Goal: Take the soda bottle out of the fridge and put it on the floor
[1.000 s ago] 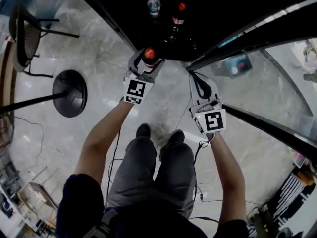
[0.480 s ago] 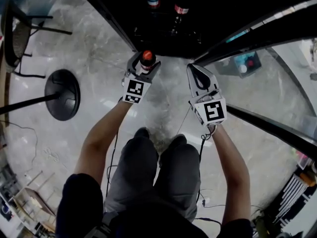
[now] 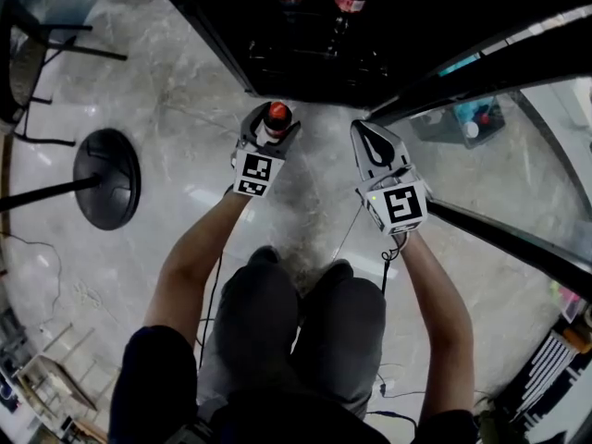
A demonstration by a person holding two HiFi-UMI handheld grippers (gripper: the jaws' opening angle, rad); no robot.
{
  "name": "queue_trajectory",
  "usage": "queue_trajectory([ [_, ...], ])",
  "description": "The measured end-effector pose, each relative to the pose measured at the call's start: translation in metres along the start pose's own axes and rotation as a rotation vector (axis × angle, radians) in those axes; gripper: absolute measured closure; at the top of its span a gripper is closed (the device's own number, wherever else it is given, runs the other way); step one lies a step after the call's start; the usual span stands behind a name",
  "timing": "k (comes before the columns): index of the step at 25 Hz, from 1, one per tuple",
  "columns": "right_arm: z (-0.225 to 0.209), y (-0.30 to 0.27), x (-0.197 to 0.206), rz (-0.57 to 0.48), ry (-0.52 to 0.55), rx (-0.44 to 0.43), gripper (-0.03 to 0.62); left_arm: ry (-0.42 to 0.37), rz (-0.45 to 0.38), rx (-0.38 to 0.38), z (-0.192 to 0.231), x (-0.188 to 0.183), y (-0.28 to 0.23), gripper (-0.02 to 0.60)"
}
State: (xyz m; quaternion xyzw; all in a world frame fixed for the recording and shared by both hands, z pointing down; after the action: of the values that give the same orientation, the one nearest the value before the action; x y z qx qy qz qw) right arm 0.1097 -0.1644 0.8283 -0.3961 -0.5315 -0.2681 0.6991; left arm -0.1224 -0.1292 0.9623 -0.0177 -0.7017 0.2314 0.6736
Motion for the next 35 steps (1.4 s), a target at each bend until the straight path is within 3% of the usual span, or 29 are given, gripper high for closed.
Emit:
queue_trajectory([
  [22, 0.014, -0.035, 0.06, -0.009, 0.012, -0.024, 0.576, 0.061, 0.028, -0.093, 0.015, 0.103, -0.035, 0.256],
  [35, 0.017, -0.044, 0.076, -0.012, 0.001, -0.036, 0.576, 0.091, 0.024, -0.132, 0.014, 0.132, -0.046, 0.256],
])
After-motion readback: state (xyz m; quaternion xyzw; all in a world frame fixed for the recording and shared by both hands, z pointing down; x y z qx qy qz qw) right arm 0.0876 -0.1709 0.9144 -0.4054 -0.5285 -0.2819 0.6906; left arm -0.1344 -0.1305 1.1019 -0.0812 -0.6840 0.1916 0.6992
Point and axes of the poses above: the fingertips, and each gripper's own axes: y backward along the fingers, z to its left, x out of its underside, the point moved 10 cm from there along y, backward along the fingers, and after that the axes turned 5 degrees about y, right-handed, at the moved point
